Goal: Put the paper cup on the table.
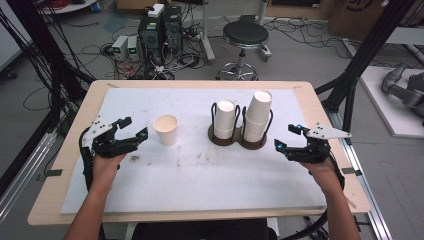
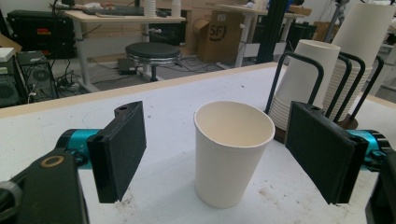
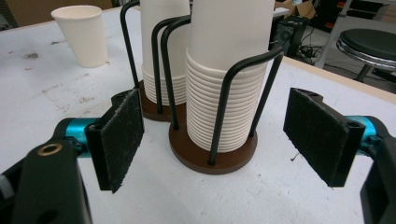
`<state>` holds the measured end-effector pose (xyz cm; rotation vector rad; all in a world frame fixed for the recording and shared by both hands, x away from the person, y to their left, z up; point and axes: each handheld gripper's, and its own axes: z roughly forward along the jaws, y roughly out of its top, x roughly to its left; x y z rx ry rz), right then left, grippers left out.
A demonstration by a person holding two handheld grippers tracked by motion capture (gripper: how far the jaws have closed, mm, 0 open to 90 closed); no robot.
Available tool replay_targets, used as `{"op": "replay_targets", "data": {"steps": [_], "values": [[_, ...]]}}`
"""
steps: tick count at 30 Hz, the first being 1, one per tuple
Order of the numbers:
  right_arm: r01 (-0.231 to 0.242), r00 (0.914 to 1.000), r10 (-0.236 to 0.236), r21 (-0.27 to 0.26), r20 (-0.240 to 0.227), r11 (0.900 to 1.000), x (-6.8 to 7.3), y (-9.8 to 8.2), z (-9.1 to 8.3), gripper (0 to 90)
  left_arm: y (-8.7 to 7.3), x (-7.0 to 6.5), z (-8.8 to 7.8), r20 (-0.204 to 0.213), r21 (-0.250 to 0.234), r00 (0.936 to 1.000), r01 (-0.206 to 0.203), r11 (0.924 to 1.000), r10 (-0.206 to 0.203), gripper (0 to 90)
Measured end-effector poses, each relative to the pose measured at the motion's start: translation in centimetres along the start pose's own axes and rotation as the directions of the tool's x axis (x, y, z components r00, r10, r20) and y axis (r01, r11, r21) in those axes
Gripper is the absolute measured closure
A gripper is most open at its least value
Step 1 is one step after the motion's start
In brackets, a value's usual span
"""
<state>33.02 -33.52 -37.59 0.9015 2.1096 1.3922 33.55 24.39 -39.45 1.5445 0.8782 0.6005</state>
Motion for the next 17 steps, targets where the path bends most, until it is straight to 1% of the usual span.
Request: {"op": "replay_targets", "data": {"steps": [9, 14, 17], "values": [[-0.006, 1.0000, 0.005, 0.011, 0.003, 1.000, -0.23, -0.34, 0.04, 20.6, -0.29, 0.12, 0.33, 0.002, 0.007, 1.0000, 0.009, 0.9999, -0.009, 20.6], [-0.004, 1.0000, 0.004, 0.006, -0.001, 1.000, -0.28, -0.27, 0.19, 20.6, -0.51, 0.09, 0.43, 0.002, 0.011, 0.9999, 0.014, 0.9999, -0.014, 20.7], [-0.009, 0.9999, 0.009, -0.004, -0.012, 1.000, -0.28, -0.09, 0.35, 20.6, -0.56, 0.16, 0.56, -0.003, 0.013, 0.9999, 0.011, 0.9999, -0.011, 20.6]]}}
